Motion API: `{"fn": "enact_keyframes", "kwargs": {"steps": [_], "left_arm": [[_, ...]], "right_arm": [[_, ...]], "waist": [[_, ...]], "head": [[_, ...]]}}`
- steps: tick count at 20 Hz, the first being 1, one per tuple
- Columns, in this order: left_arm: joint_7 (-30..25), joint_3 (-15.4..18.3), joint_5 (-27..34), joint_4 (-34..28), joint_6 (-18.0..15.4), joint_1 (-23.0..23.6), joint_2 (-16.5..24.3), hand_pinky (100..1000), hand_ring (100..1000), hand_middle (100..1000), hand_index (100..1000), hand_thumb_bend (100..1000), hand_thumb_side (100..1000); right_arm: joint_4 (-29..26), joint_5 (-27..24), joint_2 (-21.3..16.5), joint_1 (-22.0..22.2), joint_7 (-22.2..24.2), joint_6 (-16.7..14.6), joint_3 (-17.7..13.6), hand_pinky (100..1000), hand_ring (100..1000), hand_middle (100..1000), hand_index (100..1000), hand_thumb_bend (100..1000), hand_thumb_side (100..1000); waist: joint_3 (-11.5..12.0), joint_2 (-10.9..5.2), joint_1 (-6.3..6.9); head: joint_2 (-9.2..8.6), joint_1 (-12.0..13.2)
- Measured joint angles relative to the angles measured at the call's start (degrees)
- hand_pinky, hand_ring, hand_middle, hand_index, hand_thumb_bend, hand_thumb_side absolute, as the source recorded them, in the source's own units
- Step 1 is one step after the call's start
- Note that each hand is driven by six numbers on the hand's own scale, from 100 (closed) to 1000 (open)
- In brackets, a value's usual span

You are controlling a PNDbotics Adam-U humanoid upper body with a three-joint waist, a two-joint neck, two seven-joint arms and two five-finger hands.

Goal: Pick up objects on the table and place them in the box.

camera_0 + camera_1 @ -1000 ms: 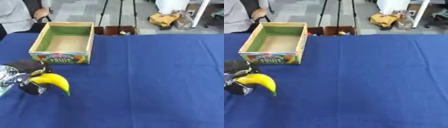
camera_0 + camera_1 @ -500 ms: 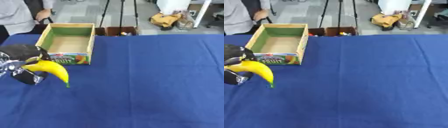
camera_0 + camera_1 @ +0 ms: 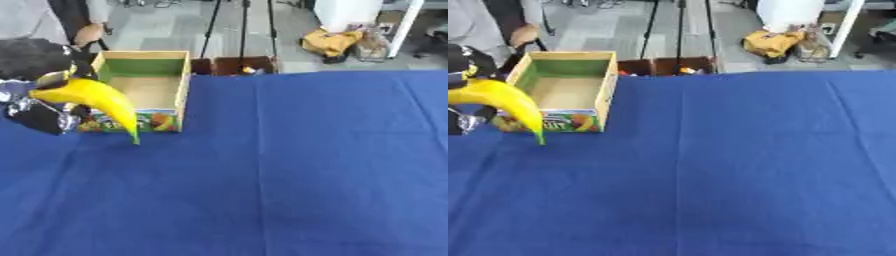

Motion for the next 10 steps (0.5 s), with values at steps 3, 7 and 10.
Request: {"fn": "enact_keyframes", "kwargs": {"steps": [3, 7, 10], "left_arm": [[0.4, 0.7, -1.7, 3.0, 0.1, -2.5, -2.0, 287, 609, 690, 762, 100, 192], [1.6, 1.7, -4.4, 8.3, 0.0, -5.8, -5.7, 261, 596, 673, 754, 100, 184], [3.1, 2.9, -6.9, 12.5, 0.3, -8.0, -8.9, 245, 588, 664, 751, 100, 184]], "right_arm": [[0.0, 0.0, -0.1, 0.0, 0.0, 0.0, 0.0, 794, 871, 784, 832, 100, 1000], [0.0, 0.0, -0.2, 0.0, 0.1, 0.0, 0.0, 793, 871, 784, 832, 100, 1000], [0.0, 0.0, -0.3, -0.1, 0.2, -0.2, 0.0, 794, 871, 783, 832, 100, 1000]], "waist": [[-0.1, 0.00, 0.00], [-0.4, 0.00, -0.04], [-0.8, 0.05, -0.21]], "head": [[0.00, 0.0], [-0.01, 0.0], [-0.25, 0.0]]}}
